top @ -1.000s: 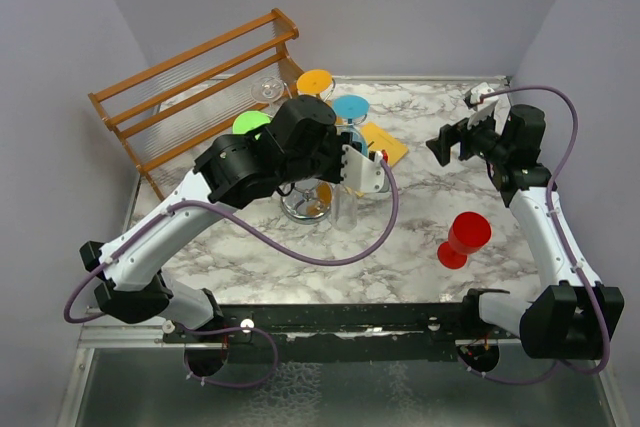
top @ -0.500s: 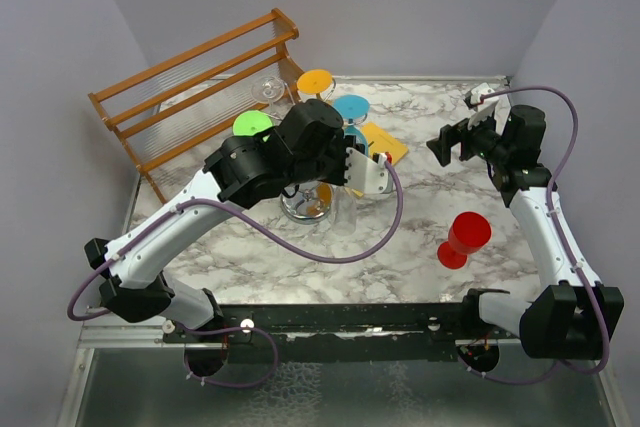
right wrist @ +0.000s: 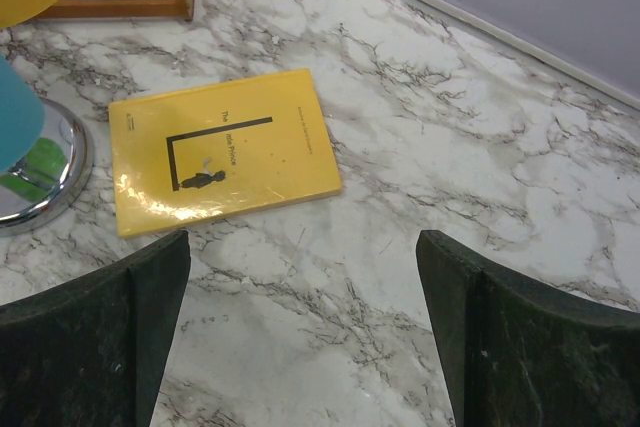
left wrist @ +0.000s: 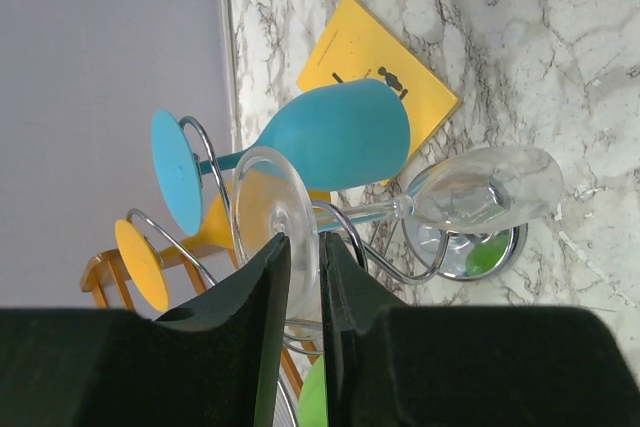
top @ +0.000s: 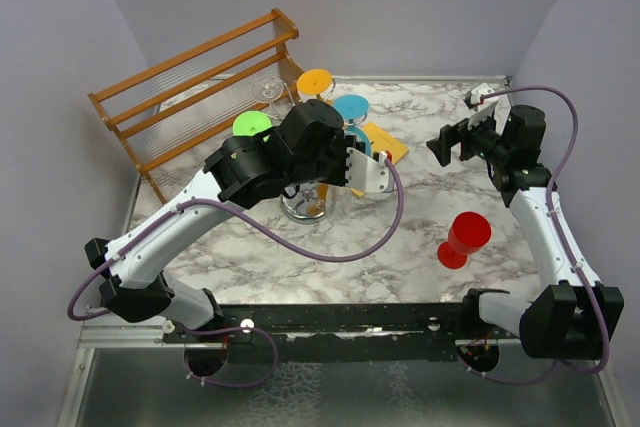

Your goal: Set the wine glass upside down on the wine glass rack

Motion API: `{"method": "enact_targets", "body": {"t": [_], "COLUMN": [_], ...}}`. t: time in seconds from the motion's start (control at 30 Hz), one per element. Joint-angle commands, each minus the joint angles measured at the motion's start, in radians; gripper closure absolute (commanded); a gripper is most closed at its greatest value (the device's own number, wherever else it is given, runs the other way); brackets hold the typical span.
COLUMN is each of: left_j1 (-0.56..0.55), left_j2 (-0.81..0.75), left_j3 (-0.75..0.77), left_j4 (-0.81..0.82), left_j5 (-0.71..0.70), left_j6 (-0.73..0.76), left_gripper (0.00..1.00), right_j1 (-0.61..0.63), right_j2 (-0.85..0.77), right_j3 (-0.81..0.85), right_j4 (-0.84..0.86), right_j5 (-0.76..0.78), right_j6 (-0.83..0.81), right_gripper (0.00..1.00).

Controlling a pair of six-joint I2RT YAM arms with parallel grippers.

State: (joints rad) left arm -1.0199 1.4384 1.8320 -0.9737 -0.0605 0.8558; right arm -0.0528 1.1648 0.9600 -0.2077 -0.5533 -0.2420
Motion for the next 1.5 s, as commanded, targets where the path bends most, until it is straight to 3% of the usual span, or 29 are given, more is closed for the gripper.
{"method": "enact_targets", "body": {"t": [0.0,1.13,1.47], "left_j1": [-0.006,-0.006,-0.005], "left_j2": [-0.007,-0.033,-0.065], "left_j3": [0.018,0.018,0.019], "left_j4": [0.016,-0.023,-0.075], "left_j5": [0.046,0.106,0.123], "left_j6": [-0.031,-0.052,-0.053], "left_gripper": [0.77,0.56,0.36], "right_j1": [-0.005,-0.005,-0.005], "right_j2": [0.003,0.003,-0.008], "right_j3": [-0.006,-0.009,0.106], "right_j4": [0.025,0.021,-0.171], "right_j5": [-0.023,-0.023,0.123], "right_j6": [-0.017,-0.034,-0.231], "right_gripper": [0.06,0.05,0.05]}}
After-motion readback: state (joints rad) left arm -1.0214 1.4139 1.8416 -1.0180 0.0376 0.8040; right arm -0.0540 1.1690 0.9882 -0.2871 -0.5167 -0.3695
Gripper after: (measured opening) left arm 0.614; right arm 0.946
